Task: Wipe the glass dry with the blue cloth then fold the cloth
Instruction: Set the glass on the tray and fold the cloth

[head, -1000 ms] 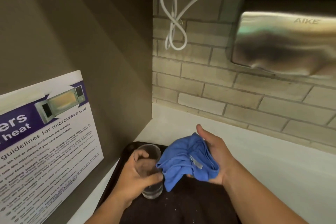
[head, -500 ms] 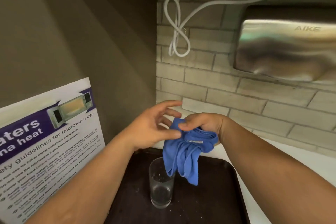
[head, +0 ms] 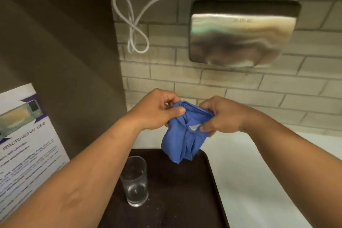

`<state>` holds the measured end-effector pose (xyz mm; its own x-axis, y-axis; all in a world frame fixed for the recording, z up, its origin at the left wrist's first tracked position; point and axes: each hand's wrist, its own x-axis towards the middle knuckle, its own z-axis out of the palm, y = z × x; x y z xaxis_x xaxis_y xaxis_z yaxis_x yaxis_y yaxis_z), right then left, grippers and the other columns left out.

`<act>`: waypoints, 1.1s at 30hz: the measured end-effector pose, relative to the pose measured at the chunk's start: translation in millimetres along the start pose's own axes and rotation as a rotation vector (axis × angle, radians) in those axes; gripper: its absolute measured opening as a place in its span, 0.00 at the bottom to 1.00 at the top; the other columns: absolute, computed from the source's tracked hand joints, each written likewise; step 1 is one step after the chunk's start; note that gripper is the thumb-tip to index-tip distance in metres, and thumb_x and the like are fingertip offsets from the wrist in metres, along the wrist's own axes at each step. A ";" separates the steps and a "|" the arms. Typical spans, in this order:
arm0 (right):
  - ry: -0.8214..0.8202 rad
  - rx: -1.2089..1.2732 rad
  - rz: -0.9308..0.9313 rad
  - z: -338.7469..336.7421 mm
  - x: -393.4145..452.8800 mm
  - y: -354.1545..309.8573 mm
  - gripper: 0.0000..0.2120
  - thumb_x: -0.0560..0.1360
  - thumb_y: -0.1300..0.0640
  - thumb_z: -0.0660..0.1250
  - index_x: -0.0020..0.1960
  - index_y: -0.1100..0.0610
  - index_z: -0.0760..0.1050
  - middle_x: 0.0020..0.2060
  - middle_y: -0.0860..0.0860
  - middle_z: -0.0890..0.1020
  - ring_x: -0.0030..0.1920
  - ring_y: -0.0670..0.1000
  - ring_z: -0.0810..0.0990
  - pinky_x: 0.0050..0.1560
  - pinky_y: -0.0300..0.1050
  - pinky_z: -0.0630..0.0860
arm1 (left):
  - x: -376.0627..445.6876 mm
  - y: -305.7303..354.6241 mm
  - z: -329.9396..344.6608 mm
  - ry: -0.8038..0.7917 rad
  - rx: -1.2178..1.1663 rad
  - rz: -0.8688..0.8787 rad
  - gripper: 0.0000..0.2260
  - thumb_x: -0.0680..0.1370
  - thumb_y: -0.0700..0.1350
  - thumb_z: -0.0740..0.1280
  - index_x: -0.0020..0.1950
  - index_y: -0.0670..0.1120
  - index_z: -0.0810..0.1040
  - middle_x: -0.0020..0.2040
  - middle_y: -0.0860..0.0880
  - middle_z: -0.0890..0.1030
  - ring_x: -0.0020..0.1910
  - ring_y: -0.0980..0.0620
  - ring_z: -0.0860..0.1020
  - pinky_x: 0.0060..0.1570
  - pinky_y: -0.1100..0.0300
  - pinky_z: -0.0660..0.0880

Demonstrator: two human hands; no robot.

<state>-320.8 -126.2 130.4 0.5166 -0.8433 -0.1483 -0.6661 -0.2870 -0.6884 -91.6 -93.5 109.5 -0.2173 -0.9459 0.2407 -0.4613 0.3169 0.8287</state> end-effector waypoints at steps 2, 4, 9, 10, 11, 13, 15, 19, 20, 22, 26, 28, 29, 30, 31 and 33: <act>-0.007 0.004 0.030 -14.4 -19.9 15.4 0.08 0.71 0.66 0.73 0.49 0.59 0.82 0.44 0.59 0.87 0.39 0.61 0.88 0.48 0.60 0.85 | 7.9 6.2 18.9 -0.054 0.000 0.003 0.09 0.82 0.35 0.73 0.43 0.45 0.82 0.36 0.47 0.82 0.28 0.62 0.81 0.29 0.66 0.80; -0.025 0.009 0.084 -25.1 -37.7 34.0 0.07 0.71 0.63 0.71 0.48 0.56 0.83 0.41 0.57 0.88 0.35 0.62 0.88 0.44 0.57 0.84 | 14.5 9.2 38.3 -0.107 0.023 -0.009 0.07 0.82 0.36 0.73 0.43 0.40 0.83 0.37 0.46 0.82 0.28 0.60 0.81 0.29 0.65 0.81; -0.064 0.009 0.239 -29.3 -63.3 79.3 0.07 0.72 0.62 0.68 0.44 0.54 0.84 0.39 0.57 0.89 0.35 0.61 0.88 0.38 0.50 0.84 | 23.1 3.9 98.3 -0.223 0.138 -0.070 0.10 0.81 0.38 0.75 0.48 0.30 0.82 0.39 0.38 0.83 0.29 0.56 0.81 0.33 0.61 0.84; -0.061 -0.002 0.259 -28.5 -66.0 88.7 0.07 0.73 0.62 0.68 0.44 0.54 0.84 0.39 0.57 0.89 0.35 0.60 0.88 0.38 0.49 0.84 | 24.0 2.2 110.7 -0.228 0.159 -0.080 0.10 0.81 0.38 0.75 0.48 0.31 0.82 0.40 0.35 0.84 0.32 0.53 0.82 0.36 0.56 0.85; -0.049 -0.014 0.272 -28.1 -67.7 99.0 0.06 0.73 0.62 0.68 0.44 0.54 0.84 0.38 0.56 0.89 0.35 0.59 0.88 0.39 0.49 0.84 | 25.5 -0.1 122.3 -0.224 0.182 -0.088 0.09 0.81 0.39 0.75 0.47 0.32 0.83 0.42 0.32 0.85 0.34 0.50 0.82 0.39 0.52 0.85; -0.015 -0.048 0.281 -26.0 -72.2 116.2 0.06 0.72 0.61 0.69 0.44 0.56 0.85 0.37 0.54 0.89 0.35 0.55 0.88 0.41 0.49 0.85 | 26.2 -3.2 142.5 -0.213 0.260 -0.073 0.08 0.80 0.40 0.75 0.44 0.37 0.83 0.40 0.38 0.86 0.35 0.50 0.80 0.41 0.49 0.81; -0.038 -0.149 0.257 -21.0 -80.2 130.6 0.05 0.69 0.58 0.71 0.43 0.55 0.86 0.36 0.53 0.88 0.36 0.52 0.88 0.39 0.46 0.81 | 18.0 -4.0 161.9 -0.284 0.369 -0.040 0.06 0.79 0.43 0.77 0.42 0.46 0.83 0.37 0.52 0.83 0.36 0.53 0.78 0.39 0.57 0.74; -0.392 -0.475 0.351 13.0 -107.8 166.0 0.09 0.63 0.48 0.74 0.28 0.51 0.80 0.25 0.45 0.78 0.30 0.49 0.75 0.29 0.40 0.69 | -20.4 -14.8 202.9 -0.934 0.393 -0.245 0.13 0.77 0.51 0.79 0.59 0.48 0.89 0.44 0.59 0.90 0.48 0.57 0.86 0.51 0.65 0.80; -0.460 -0.510 0.375 24.7 -115.5 176.8 0.11 0.64 0.48 0.73 0.27 0.52 0.76 0.24 0.45 0.76 0.29 0.48 0.74 0.29 0.41 0.69 | -30.4 -18.4 212.6 -1.049 0.322 -0.347 0.13 0.78 0.50 0.79 0.60 0.47 0.88 0.41 0.60 0.91 0.46 0.59 0.87 0.49 0.68 0.80; -0.460 -0.559 0.312 47.8 -126.9 198.0 0.11 0.66 0.52 0.69 0.29 0.56 0.73 0.27 0.49 0.75 0.29 0.51 0.72 0.31 0.49 0.71 | -46.0 -30.5 237.4 -1.025 0.248 -0.436 0.11 0.79 0.51 0.77 0.56 0.46 0.89 0.38 0.55 0.91 0.41 0.56 0.87 0.43 0.67 0.81; -0.103 -0.441 0.130 89.4 -121.5 233.8 0.06 0.72 0.58 0.62 0.42 0.58 0.77 0.45 0.57 0.83 0.41 0.56 0.77 0.43 0.51 0.75 | -53.3 -50.5 294.4 -0.535 0.799 -0.223 0.25 0.77 0.61 0.72 0.71 0.52 0.78 0.68 0.48 0.81 0.71 0.45 0.78 0.66 0.47 0.75; -0.118 -0.452 0.085 109.6 -113.0 247.5 0.26 0.76 0.54 0.60 0.72 0.63 0.68 0.73 0.62 0.70 0.71 0.60 0.70 0.70 0.49 0.67 | -50.0 -64.3 312.8 -0.608 0.923 -0.249 0.49 0.73 0.68 0.71 0.87 0.49 0.55 0.89 0.42 0.54 0.88 0.41 0.52 0.82 0.30 0.52; -0.153 -0.481 0.076 118.1 -108.5 254.6 0.34 0.77 0.52 0.58 0.79 0.64 0.54 0.80 0.62 0.58 0.80 0.60 0.56 0.78 0.51 0.56 | -44.8 -70.8 316.7 -0.642 0.925 -0.266 0.56 0.72 0.70 0.70 0.88 0.47 0.46 0.90 0.42 0.45 0.89 0.41 0.43 0.81 0.26 0.44; -0.171 -0.498 0.081 123.3 -103.6 258.7 0.38 0.78 0.49 0.55 0.81 0.63 0.45 0.82 0.61 0.48 0.82 0.58 0.45 0.80 0.52 0.48 | -38.8 -78.1 318.5 -0.662 0.926 -0.271 0.60 0.70 0.72 0.70 0.88 0.45 0.41 0.90 0.42 0.42 0.88 0.42 0.39 0.79 0.24 0.39; -0.171 -0.498 0.085 125.6 -98.4 262.2 0.39 0.78 0.48 0.53 0.81 0.62 0.40 0.82 0.60 0.44 0.81 0.57 0.40 0.80 0.53 0.44 | -33.3 -84.7 319.3 -0.666 0.945 -0.264 0.62 0.70 0.73 0.69 0.88 0.45 0.39 0.90 0.42 0.41 0.88 0.42 0.38 0.78 0.23 0.35; -0.158 -0.492 0.112 125.8 -88.3 266.7 0.40 0.77 0.47 0.52 0.81 0.61 0.37 0.82 0.59 0.40 0.81 0.56 0.36 0.80 0.54 0.41 | -25.1 -93.6 321.3 -0.662 0.984 -0.232 0.64 0.68 0.76 0.68 0.88 0.44 0.38 0.90 0.42 0.41 0.88 0.43 0.37 0.76 0.23 0.30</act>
<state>-476.4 -71.2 -129.5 0.4773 -0.8131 -0.3333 -0.8760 -0.4103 -0.2536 -319.4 -77.2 -136.5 -0.3082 -0.8599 -0.4068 -0.9428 0.3333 0.0096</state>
